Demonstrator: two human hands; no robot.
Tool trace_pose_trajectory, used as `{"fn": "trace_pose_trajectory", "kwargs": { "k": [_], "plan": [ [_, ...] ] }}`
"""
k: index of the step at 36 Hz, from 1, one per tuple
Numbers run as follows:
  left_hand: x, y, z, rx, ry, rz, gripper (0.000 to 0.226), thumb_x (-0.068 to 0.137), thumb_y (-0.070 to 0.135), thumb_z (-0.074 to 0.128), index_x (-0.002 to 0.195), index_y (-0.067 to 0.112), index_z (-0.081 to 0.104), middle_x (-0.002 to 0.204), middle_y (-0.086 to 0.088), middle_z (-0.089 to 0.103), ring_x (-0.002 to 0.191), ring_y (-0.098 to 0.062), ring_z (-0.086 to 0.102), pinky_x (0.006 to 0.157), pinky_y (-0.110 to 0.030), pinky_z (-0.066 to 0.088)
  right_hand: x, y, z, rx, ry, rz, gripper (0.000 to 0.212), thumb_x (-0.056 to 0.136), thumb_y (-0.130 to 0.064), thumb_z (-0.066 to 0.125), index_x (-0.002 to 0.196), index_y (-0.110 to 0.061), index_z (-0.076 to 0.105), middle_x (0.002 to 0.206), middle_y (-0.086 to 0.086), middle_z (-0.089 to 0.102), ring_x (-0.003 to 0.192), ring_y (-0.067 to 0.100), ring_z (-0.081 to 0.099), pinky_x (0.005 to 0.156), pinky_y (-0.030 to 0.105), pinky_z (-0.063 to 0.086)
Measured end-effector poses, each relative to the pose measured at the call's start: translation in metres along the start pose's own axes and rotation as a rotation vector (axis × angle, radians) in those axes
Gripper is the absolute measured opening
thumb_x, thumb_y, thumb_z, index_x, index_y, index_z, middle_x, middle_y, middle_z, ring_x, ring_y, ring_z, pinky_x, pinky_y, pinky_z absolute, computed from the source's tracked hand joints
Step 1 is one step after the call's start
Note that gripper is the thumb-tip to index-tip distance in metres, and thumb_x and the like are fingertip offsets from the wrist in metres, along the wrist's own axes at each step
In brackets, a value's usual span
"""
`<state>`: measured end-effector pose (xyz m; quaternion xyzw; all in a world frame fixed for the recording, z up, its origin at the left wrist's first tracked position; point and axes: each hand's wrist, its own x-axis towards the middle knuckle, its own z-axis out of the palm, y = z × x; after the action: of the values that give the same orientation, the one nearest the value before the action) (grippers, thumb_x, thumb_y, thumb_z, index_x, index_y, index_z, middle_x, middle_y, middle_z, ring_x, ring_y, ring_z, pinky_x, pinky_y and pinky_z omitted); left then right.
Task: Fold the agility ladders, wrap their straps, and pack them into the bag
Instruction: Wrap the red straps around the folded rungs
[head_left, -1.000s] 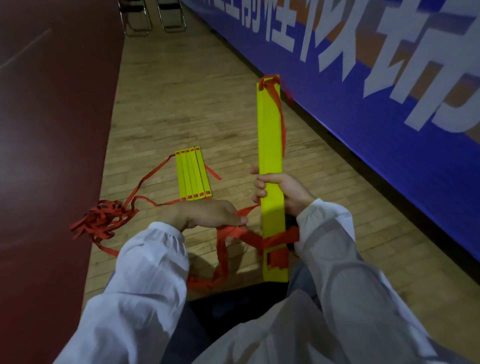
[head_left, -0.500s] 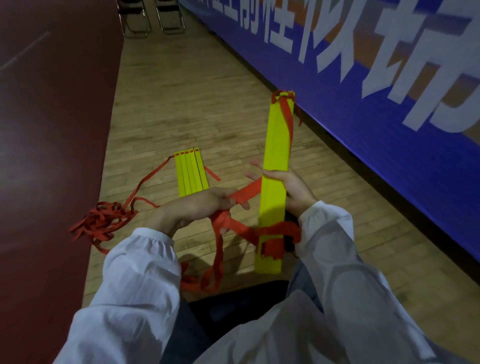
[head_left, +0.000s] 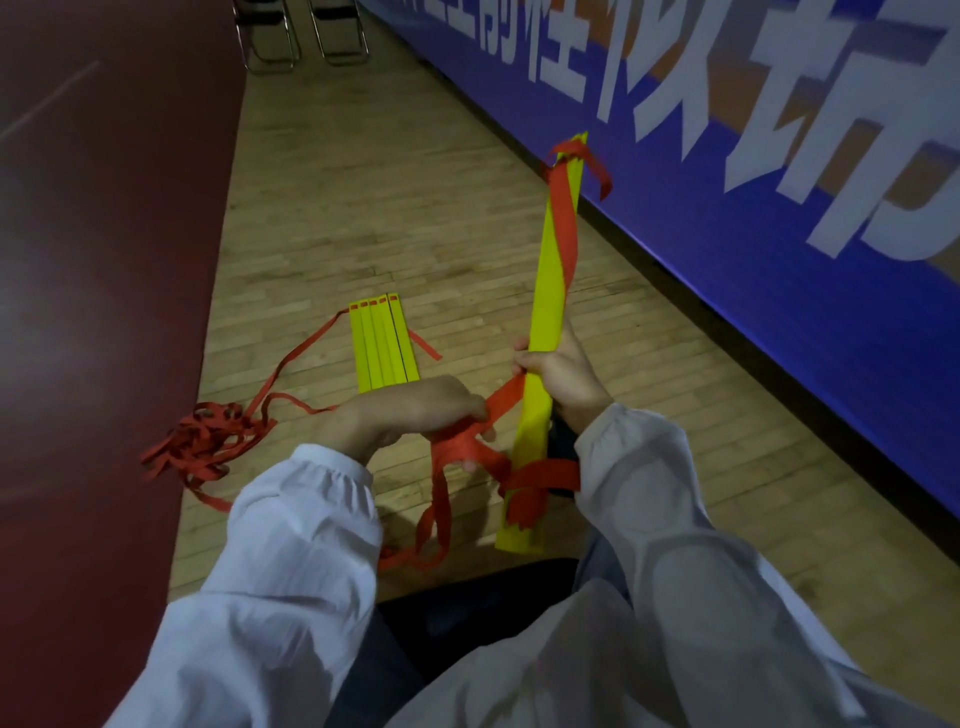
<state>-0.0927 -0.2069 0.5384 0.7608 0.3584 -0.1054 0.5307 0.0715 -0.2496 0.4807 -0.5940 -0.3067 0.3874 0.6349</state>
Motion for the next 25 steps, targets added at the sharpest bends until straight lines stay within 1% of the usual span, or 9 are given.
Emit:
{"fn": "trace_pose_trajectory", "kwargs": {
  "k": [4, 7, 10, 13, 17, 20, 22, 24, 25],
  "plan": [
    [0.006, 0.010, 0.010, 0.210, 0.068, -0.067, 0.038, 0.094, 0.028, 0.049, 0.086, -0.002, 0.071, 0.047, 0.000, 0.064, 0.064, -0.017, 0.054, 0.068, -0.030, 0.041, 0.003, 0.006, 0.004, -0.128, 0.090, -0.035, 0.066, 0.086, 0.015, 0.046, 0.141, -0.015, 0.027, 0.083, 0.008, 0.049, 0.065, 0.018, 0.050, 0.064, 0.030, 0.046],
    [0.005, 0.016, 0.019, 0.355, 0.092, -0.057, 0.047, 0.091, 0.044, 0.053, 0.064, 0.007, 0.063, 0.046, 0.001, 0.060, 0.052, -0.014, 0.053, 0.060, -0.026, 0.043, 0.002, 0.010, 0.007, -0.200, 0.139, -0.043, 0.069, 0.091, 0.001, 0.049, 0.150, -0.017, 0.017, 0.108, 0.007, 0.047, 0.090, 0.022, 0.053, 0.088, 0.043, 0.045],
    [0.005, 0.018, 0.028, 0.463, 0.112, -0.022, 0.053, 0.086, 0.052, 0.060, 0.051, 0.013, 0.055, 0.038, 0.004, 0.053, 0.042, -0.010, 0.050, 0.057, -0.025, 0.043, -0.003, 0.012, 0.009, -0.250, 0.166, -0.052, 0.070, 0.097, -0.011, 0.049, 0.154, -0.021, 0.009, 0.130, 0.003, 0.042, 0.123, 0.028, 0.046, 0.110, 0.045, 0.034],
    [0.007, 0.016, 0.038, 0.576, 0.157, 0.019, 0.049, 0.087, 0.049, 0.061, 0.054, 0.014, 0.054, 0.048, 0.004, 0.056, 0.051, -0.012, 0.054, 0.065, -0.028, 0.047, -0.003, 0.016, 0.012, -0.294, 0.190, -0.053, 0.071, 0.100, -0.023, 0.048, 0.155, -0.023, 0.002, 0.156, 0.006, 0.027, 0.142, 0.027, 0.030, 0.114, 0.042, 0.028],
    [0.010, 0.018, 0.048, 0.635, 0.150, 0.035, 0.036, 0.089, 0.034, 0.061, 0.059, 0.015, 0.051, 0.059, 0.001, 0.055, 0.066, -0.020, 0.059, 0.067, -0.031, 0.048, -0.008, 0.016, 0.016, -0.301, 0.185, -0.061, 0.083, 0.091, -0.051, 0.055, 0.153, -0.031, 0.004, 0.156, 0.006, 0.025, 0.139, 0.030, 0.034, 0.107, 0.052, 0.039],
    [0.011, 0.009, 0.043, 0.577, 0.152, 0.097, 0.034, 0.089, 0.028, 0.061, 0.059, 0.012, 0.054, 0.061, -0.004, 0.058, 0.070, -0.025, 0.060, 0.071, -0.038, 0.051, -0.004, 0.012, 0.010, -0.169, 0.146, 0.070, 0.097, 0.069, -0.078, 0.056, 0.148, -0.037, 0.018, 0.137, 0.003, 0.048, 0.124, 0.031, 0.051, 0.098, 0.057, 0.046],
    [0.011, -0.004, 0.037, 0.411, 0.108, 0.186, 0.034, 0.090, 0.022, 0.061, 0.062, 0.004, 0.060, 0.061, -0.009, 0.062, 0.060, -0.022, 0.056, 0.061, -0.038, 0.047, -0.002, 0.005, 0.000, 0.091, 0.121, 0.149, 0.076, 0.081, -0.068, 0.055, 0.139, -0.021, 0.041, 0.106, 0.000, 0.063, 0.100, 0.024, 0.064, 0.095, 0.053, 0.051],
    [0.008, -0.015, 0.033, 0.167, 0.043, 0.266, 0.033, 0.093, 0.014, 0.061, 0.061, 0.006, 0.057, 0.054, -0.004, 0.058, 0.051, -0.014, 0.051, 0.053, -0.028, 0.040, -0.001, -0.001, -0.009, 0.365, 0.059, 0.197, 0.035, 0.097, -0.045, 0.049, 0.111, -0.015, 0.062, 0.079, -0.002, 0.070, 0.072, 0.014, 0.068, 0.074, 0.036, 0.059],
    [0.007, -0.019, 0.034, 0.031, 0.017, 0.288, 0.033, 0.093, 0.010, 0.060, 0.061, 0.009, 0.054, 0.051, 0.001, 0.055, 0.047, -0.008, 0.049, 0.050, -0.025, 0.038, -0.001, -0.004, -0.012, 0.446, 0.017, 0.228, 0.029, 0.100, -0.040, 0.047, 0.102, -0.016, 0.064, 0.072, -0.001, 0.071, 0.065, 0.013, 0.069, 0.064, 0.030, 0.057]
  ]
}}
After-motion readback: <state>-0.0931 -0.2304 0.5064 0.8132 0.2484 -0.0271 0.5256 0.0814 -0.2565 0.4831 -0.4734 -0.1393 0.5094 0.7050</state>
